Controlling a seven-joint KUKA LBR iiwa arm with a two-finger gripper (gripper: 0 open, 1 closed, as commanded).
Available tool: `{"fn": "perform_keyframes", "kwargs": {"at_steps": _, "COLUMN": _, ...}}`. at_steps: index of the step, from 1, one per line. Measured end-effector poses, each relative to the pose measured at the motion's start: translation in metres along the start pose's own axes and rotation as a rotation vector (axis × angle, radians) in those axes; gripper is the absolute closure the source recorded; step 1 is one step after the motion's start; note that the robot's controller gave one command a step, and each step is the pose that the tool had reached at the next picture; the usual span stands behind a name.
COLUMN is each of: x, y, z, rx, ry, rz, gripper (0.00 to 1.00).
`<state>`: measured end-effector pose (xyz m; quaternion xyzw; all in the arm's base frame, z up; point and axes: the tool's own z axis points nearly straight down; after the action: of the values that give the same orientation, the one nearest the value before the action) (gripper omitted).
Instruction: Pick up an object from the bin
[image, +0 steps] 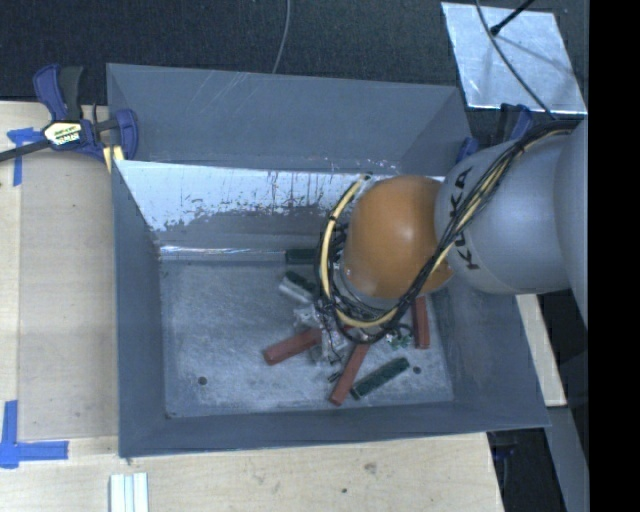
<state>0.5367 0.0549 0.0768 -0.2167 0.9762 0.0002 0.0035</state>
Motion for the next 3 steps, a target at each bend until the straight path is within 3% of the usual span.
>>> {"fn": "perform_keyframes", "kwargs": {"at_steps": 3, "x": 0.0, "y": 0.0, "z": -0.037, "rx": -0.001, "ry": 0.005, "rz": 0.001, "gripper": 1.0}}
